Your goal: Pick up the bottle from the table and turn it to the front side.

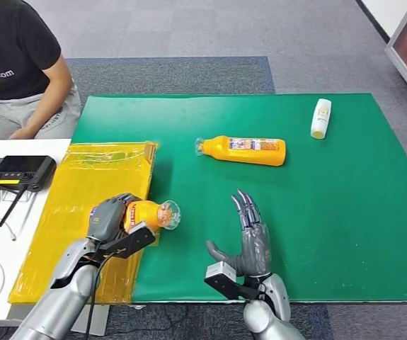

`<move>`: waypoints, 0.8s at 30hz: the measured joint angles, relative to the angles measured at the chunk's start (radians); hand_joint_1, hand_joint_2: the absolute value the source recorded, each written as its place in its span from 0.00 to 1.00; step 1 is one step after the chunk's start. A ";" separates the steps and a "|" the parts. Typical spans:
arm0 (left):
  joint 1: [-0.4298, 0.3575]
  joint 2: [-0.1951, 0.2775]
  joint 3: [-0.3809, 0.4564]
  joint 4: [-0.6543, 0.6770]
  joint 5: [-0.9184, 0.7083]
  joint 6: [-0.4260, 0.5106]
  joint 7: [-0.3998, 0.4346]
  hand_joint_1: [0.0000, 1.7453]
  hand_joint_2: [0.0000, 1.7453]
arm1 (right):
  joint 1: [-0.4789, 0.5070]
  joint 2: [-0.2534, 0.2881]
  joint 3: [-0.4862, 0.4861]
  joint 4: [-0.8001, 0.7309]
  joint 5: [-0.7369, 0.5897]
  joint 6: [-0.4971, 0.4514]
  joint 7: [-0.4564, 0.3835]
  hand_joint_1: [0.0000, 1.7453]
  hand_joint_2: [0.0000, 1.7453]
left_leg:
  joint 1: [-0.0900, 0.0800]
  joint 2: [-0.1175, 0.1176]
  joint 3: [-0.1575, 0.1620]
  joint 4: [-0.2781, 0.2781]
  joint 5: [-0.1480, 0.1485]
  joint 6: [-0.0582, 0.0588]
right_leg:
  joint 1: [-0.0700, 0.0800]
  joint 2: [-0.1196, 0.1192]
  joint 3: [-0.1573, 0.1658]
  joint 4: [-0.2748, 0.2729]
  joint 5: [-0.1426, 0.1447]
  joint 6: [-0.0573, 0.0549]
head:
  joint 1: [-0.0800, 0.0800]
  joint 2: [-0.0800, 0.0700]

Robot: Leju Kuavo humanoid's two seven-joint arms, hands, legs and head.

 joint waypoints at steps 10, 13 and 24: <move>-0.025 -0.030 0.036 0.059 0.027 0.017 -0.002 0.04 1.00 | -0.011 0.000 0.000 0.018 -0.031 0.021 -0.013 0.00 1.00 | 0.000 0.000 0.001 0.000 0.000 0.000 | 0.000 0.000 0.000 0.000 0.000 0.000 | 0.000 0.000; -0.012 -0.037 0.040 0.076 0.027 0.018 -0.002 0.03 1.00 | -0.011 0.000 0.000 0.021 -0.035 0.024 -0.017 0.00 1.00 | 0.000 0.000 -0.002 0.000 0.001 0.000 | 0.000 0.000 -0.002 0.000 0.000 0.000 | 0.000 0.000; -0.009 -0.041 0.043 0.099 0.026 0.014 -0.018 0.05 1.00 | -0.013 0.006 0.003 0.029 -0.057 0.033 -0.031 0.00 1.00 | 0.000 0.000 -0.006 0.000 -0.001 0.001 | 0.000 0.000 -0.006 0.000 -0.001 0.001 | 0.000 0.000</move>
